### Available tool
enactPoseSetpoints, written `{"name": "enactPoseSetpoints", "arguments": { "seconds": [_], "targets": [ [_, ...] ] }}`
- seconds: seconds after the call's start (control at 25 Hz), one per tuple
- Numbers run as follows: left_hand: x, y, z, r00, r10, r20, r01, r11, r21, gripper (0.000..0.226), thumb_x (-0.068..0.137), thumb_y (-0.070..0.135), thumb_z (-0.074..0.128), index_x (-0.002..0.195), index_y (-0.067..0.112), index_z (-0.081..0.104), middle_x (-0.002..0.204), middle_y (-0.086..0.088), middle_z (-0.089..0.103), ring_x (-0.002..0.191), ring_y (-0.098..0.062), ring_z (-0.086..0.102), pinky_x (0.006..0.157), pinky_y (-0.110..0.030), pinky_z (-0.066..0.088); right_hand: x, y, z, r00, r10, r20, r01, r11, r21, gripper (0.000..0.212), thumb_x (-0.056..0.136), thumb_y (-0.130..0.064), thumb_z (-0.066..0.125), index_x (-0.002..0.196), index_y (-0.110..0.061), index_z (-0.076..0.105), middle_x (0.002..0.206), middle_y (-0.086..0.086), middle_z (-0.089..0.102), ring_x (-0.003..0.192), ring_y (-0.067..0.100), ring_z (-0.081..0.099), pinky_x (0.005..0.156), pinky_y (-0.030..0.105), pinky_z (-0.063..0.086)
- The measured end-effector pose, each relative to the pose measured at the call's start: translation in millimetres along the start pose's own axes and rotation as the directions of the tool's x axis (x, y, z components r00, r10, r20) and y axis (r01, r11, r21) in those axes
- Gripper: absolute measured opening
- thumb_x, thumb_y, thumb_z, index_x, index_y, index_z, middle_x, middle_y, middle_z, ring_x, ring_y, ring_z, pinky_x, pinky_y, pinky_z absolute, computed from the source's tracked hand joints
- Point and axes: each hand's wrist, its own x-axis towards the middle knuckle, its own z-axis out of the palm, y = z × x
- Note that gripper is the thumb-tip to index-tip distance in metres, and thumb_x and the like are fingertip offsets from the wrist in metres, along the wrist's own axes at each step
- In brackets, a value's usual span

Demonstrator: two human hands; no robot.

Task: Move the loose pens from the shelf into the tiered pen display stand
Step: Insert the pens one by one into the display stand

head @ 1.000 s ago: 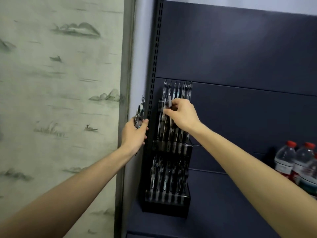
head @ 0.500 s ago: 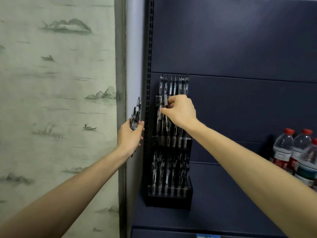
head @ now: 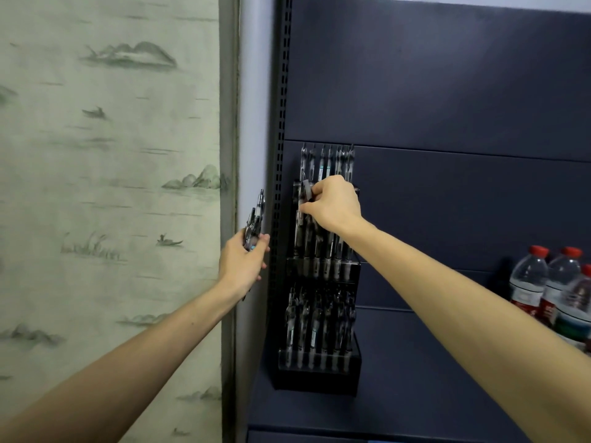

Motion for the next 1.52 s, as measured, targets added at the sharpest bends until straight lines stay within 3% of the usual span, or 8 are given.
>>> {"name": "enactPoseSetpoints", "arguments": {
  "seconds": [0.12,0.28,0.48,0.64,0.76,1.0,1.32,1.52],
  "targets": [
    [4,3,0,1.000,0.007,-0.011,-0.007,1.000,-0.007,0.012,0.101,0.025,0.065,0.089,0.023,0.060,0.080,0.001,0.069,0.047,-0.009,0.052,0.038,-0.023,0.041,0,0,1,1.000,0.014,0.002,-0.014,1.000,-0.004,0.028,0.085,-0.013,0.079,0.063,-0.012,0.063,0.055,0.000,0.056,0.053,0.017,0.056,0.065,0.041,0.061],
    [5,8,5,1.000,0.017,-0.013,-0.018,0.999,-0.031,0.013,0.101,0.027,0.064,0.089,0.025,0.059,0.080,0.001,0.068,0.047,-0.010,0.052,0.038,-0.023,0.040,-4,1,5,1.000,0.018,0.009,-0.018,1.000,-0.006,0.019,0.085,-0.017,0.080,0.069,-0.013,0.069,0.055,-0.002,0.057,0.051,0.013,0.054,0.055,0.033,0.053],
    [3,11,13,1.000,0.006,0.011,-0.005,0.998,-0.070,0.010,0.101,0.029,0.064,0.092,0.026,0.060,0.082,0.000,0.069,0.048,-0.009,0.053,0.042,-0.026,0.044,0,1,-1,0.999,0.034,0.009,-0.034,0.999,-0.003,0.026,0.085,-0.019,0.080,0.064,-0.017,0.064,0.056,-0.004,0.059,0.058,0.016,0.061,0.063,0.034,0.057],
    [3,9,14,1.000,-0.007,0.027,0.008,0.998,-0.061,0.009,0.101,0.030,0.064,0.094,0.026,0.061,0.084,-0.001,0.070,0.051,-0.011,0.055,0.043,-0.026,0.045,2,0,-3,0.998,0.055,0.011,-0.055,0.998,-0.001,0.040,0.084,-0.018,0.081,0.055,-0.020,0.055,0.053,-0.003,0.054,0.054,0.014,0.055,0.059,0.030,0.050],
    [4,8,13,0.999,-0.017,0.028,0.019,0.998,-0.052,0.009,0.101,0.031,0.064,0.095,0.025,0.061,0.085,-0.001,0.070,0.053,-0.012,0.055,0.043,-0.026,0.045,2,-1,-2,0.998,0.060,0.018,-0.061,0.998,0.025,0.030,0.083,-0.018,0.082,0.060,-0.017,0.063,0.058,0.000,0.062,0.059,0.017,0.063,0.063,0.033,0.057],
    [3,8,13,1.000,-0.011,0.020,0.012,0.999,-0.051,0.008,0.101,0.029,0.064,0.095,0.024,0.061,0.083,-0.001,0.070,0.050,-0.010,0.054,0.042,-0.025,0.044,6,1,0,1.000,0.018,0.023,-0.018,1.000,0.014,0.016,0.083,-0.018,0.082,0.071,-0.015,0.072,0.057,-0.002,0.061,0.057,0.016,0.061,0.066,0.036,0.060],
    [3,11,11,0.999,0.033,0.036,-0.032,0.999,-0.019,0.007,0.102,0.030,0.063,0.100,0.023,0.062,0.082,0.001,0.069,0.047,-0.003,0.054,0.043,-0.026,0.046,8,3,-3,0.999,0.008,0.033,-0.008,1.000,-0.015,0.016,0.084,-0.019,0.082,0.072,-0.016,0.071,0.061,0.000,0.064,0.062,0.017,0.062,0.070,0.040,0.062],
    [5,5,11,0.999,0.018,0.033,-0.017,0.999,-0.038,0.006,0.101,0.030,0.064,0.098,0.024,0.062,0.082,0.001,0.069,0.047,-0.005,0.054,0.044,-0.027,0.045,7,5,4,0.998,0.034,-0.053,-0.033,0.999,0.013,0.015,0.087,-0.018,0.078,0.074,-0.013,0.072,0.061,0.000,0.065,0.062,0.018,0.064,0.064,0.037,0.060]
  ]
}}
